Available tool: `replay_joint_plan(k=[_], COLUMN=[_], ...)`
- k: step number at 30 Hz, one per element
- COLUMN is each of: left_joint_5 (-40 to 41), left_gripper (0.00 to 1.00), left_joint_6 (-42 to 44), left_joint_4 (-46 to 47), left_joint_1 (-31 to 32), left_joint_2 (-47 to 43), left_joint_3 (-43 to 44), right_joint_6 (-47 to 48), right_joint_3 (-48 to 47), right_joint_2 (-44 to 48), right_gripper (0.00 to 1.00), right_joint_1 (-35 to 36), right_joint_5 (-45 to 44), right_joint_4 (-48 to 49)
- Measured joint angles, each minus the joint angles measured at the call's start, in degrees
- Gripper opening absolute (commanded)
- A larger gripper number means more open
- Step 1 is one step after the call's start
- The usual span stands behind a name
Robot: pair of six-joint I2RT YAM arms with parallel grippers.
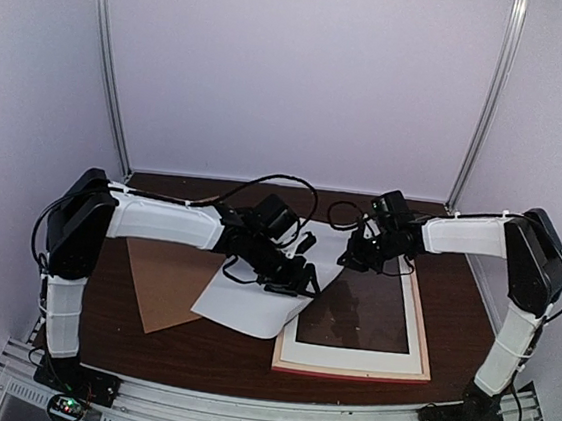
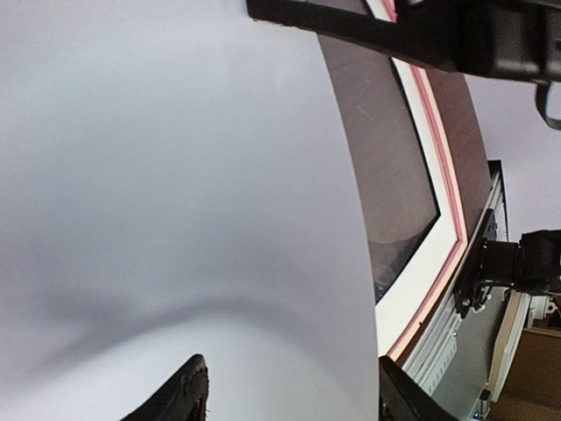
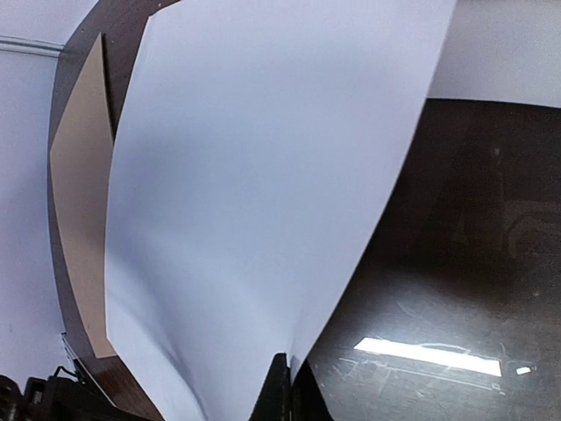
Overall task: Put the photo into the frame
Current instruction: Pass from the left arm to the right, then place the photo on the mat board.
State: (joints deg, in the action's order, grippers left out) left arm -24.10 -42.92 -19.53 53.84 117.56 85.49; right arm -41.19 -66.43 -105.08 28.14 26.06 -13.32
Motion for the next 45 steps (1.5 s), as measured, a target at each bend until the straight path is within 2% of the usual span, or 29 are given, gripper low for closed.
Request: replay_joint_plan(k=[4,6,7,14,23,30,38,45], left_joint_5=[-0.1,0.0,0.1,0.0,1.5,4.3,7.0,9.2], left_gripper=[0.80,0.94,0.97,0.98,0.98,0.98,0.98,0.98], left_joint_6=[3.5,5.4,6.4,11.6,14.8,16.4,17.2,17.8], left_joint_4=[-2.1,-3.4,-4.0,-6.9,-11.1,-13.5,-15.1,-15.3], left_joint_1=[0.0,0.0,0.0,0.0,-1.2,-2.2,-2.2,-2.2], left_joint_2=[-3.7,-6.3,-7.3,-11.1,-11.2,-11.5,-13.3,-13.5], left_joint_3=[0.0,0.1,0.2,2.3,2.4,2.4,2.3,2.2], right_joint_6=[5.7,9.3,10.3,16.4,23.6,28.9,30.8,30.3], right_joint_3=[0.5,1.0,1.3,6.5,6.8,2.3,-1.9,-2.0], right_joint_2=[3.2,5.6,6.5,12.9,16.9,15.8,9.4,8.5], right_gripper=[0.00,0.00,0.00,0.00,0.00,0.00,0.00,0.00], right_joint_1=[-2.8,-4.5,-5.1,-11.6,-16.7,-18.8,-19.0,-19.3], right_joint_5=[0.6,0.7,0.7,1.5,1.9,-0.7,-0.9,-1.0], right_joint_4=[-6.0,-9.6,-10.6,-17.0,-25.1,-30.6,-30.7,-30.1])
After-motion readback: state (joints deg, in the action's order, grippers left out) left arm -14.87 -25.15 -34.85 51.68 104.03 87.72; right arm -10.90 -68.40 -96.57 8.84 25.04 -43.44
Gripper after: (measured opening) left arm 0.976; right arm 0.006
